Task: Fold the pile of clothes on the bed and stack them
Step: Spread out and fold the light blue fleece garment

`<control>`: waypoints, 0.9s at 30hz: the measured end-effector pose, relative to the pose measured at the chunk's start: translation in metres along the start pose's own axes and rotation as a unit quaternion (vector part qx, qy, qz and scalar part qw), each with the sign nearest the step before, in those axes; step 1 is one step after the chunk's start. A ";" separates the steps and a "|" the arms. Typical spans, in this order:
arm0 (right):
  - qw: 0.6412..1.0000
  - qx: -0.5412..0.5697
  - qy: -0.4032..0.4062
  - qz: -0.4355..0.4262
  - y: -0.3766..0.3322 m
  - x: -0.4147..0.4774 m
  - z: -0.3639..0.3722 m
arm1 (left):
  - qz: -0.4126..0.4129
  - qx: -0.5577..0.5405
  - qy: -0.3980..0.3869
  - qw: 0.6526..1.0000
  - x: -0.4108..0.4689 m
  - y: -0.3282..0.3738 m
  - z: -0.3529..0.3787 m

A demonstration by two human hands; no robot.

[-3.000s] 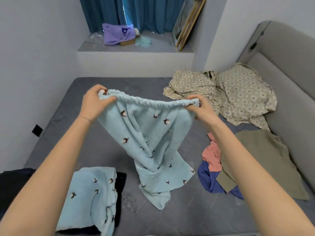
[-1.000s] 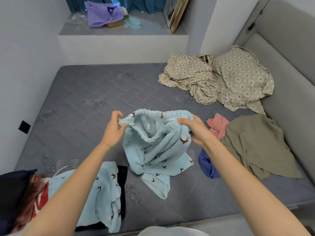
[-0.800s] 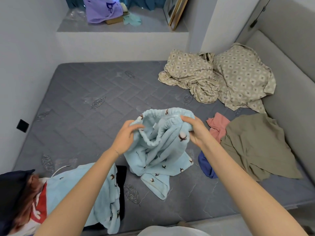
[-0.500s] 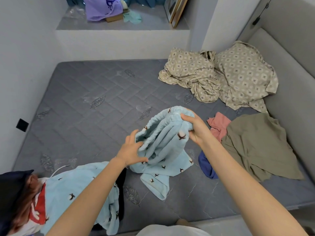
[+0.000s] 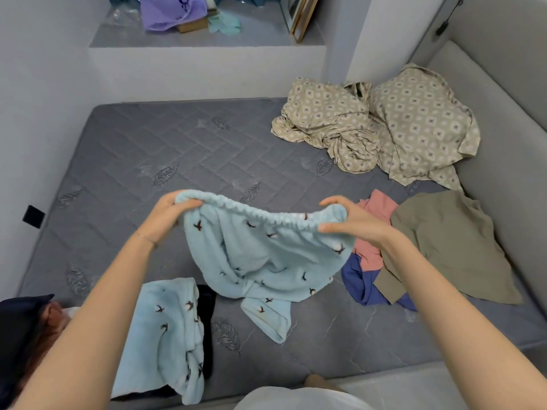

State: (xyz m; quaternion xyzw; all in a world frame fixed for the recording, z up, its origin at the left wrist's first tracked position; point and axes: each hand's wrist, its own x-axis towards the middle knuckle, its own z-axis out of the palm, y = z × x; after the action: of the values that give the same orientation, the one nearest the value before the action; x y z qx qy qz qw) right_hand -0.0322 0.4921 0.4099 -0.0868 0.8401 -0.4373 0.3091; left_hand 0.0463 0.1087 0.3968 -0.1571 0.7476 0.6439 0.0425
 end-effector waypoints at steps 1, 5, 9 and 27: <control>0.998 -0.050 -0.045 0.005 0.002 -0.002 0.003 | -0.014 0.011 0.006 1.000 0.004 0.003 -0.003; 0.998 -0.069 -0.001 -0.012 0.008 0.006 0.016 | -0.051 -0.003 0.014 0.999 0.014 0.007 0.001; 0.978 0.177 0.103 0.031 -0.006 0.014 0.002 | -0.059 -0.111 0.055 0.991 0.018 0.017 0.010; 0.865 0.500 0.020 0.036 -0.095 0.006 0.051 | 0.128 -0.176 -0.046 0.975 -0.033 0.047 0.138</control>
State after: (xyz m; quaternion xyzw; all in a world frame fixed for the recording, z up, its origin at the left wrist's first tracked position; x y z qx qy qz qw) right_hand -0.0184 0.3977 0.4603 0.1189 0.5170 -0.7890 0.3098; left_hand 0.0448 0.2548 0.4277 -0.0359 0.6335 0.7721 -0.0344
